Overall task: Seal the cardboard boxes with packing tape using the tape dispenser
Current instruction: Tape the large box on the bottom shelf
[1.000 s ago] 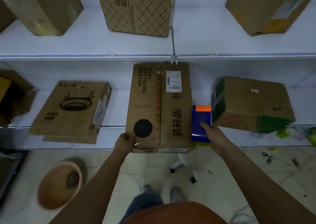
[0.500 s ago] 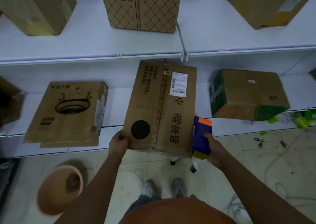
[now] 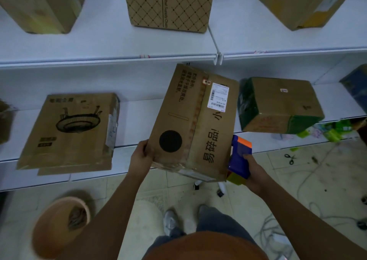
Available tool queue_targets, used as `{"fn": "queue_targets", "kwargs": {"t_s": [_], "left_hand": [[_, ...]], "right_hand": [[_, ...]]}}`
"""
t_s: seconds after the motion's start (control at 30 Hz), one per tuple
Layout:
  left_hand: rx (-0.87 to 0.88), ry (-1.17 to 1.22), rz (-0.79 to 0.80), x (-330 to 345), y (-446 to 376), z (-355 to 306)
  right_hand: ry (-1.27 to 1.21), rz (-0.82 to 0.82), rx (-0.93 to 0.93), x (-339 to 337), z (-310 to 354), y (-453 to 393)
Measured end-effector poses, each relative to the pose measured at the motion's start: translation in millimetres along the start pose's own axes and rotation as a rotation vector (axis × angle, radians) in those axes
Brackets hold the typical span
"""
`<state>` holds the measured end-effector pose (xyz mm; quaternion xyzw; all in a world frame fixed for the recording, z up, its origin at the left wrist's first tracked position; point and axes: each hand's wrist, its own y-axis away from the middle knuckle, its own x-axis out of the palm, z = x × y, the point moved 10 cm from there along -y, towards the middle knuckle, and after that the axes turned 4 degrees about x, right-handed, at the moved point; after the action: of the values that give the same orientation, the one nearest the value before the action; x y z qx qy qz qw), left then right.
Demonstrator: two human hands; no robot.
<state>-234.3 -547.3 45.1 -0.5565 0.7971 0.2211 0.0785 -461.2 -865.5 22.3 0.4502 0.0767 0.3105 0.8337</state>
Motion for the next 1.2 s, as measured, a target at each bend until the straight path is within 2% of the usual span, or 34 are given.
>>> {"fn": "queue_targets", "kwargs": {"t_s": [0.17,0.27,0.33,0.43,0.47,0.5,0.57,0.63,0.7,0.8,0.87,0.93,1.07,1.13,1.17,1.2], "left_hand": [[0.115,0.076,0.038,10,0,-28],[0.093,0.194,-0.048,11,-26,-34],[-0.005,0.282,-0.155,7,-44,-25],[-0.297,0.486,-0.364,-3,-45,15],[-0.366,0.580,-0.387,2,-41,30],[-0.407,0.615,-0.342,16,-33,31],[-0.456,0.562,-0.132,58,-15,22],[-0.510,0.572,-0.038,88,4,12],[-0.482,0.564,-0.061,89,0,5],[-0.305,0.486,-0.146,52,-37,-9],[-0.188,0.438,-0.135,30,-66,-24],[-0.113,0.289,-0.103,20,-91,-42],[-0.124,-0.011,-0.274,10,-112,-68],[-0.303,-0.179,-0.269,21,-88,-51],[-0.462,-0.160,-0.178,36,-67,-28],[-0.617,-0.034,-0.025,59,-42,-7]], "right_hand": [[-0.094,0.057,0.000,-14,-29,16],[-0.123,0.087,-0.018,-4,-43,22],[-0.137,0.043,-0.023,2,-44,18],[-0.153,0.059,-0.055,14,-33,13],[-0.158,0.066,-0.044,20,-31,15],[-0.165,0.076,-0.038,26,-30,15],[-0.174,0.131,-0.033,42,-29,15],[-0.161,0.126,-0.019,46,-29,17],[-0.128,0.063,-0.011,37,-24,16],[0.087,-0.056,-0.016,14,-5,8],[0.276,-0.045,-0.073,13,18,4],[0.421,-0.012,-0.151,22,44,4],[0.492,0.065,-0.217,55,76,-8],[0.496,0.103,-0.217,72,81,-14],[0.490,0.118,-0.217,80,83,-18],[0.482,0.129,-0.216,86,85,-21]]}}
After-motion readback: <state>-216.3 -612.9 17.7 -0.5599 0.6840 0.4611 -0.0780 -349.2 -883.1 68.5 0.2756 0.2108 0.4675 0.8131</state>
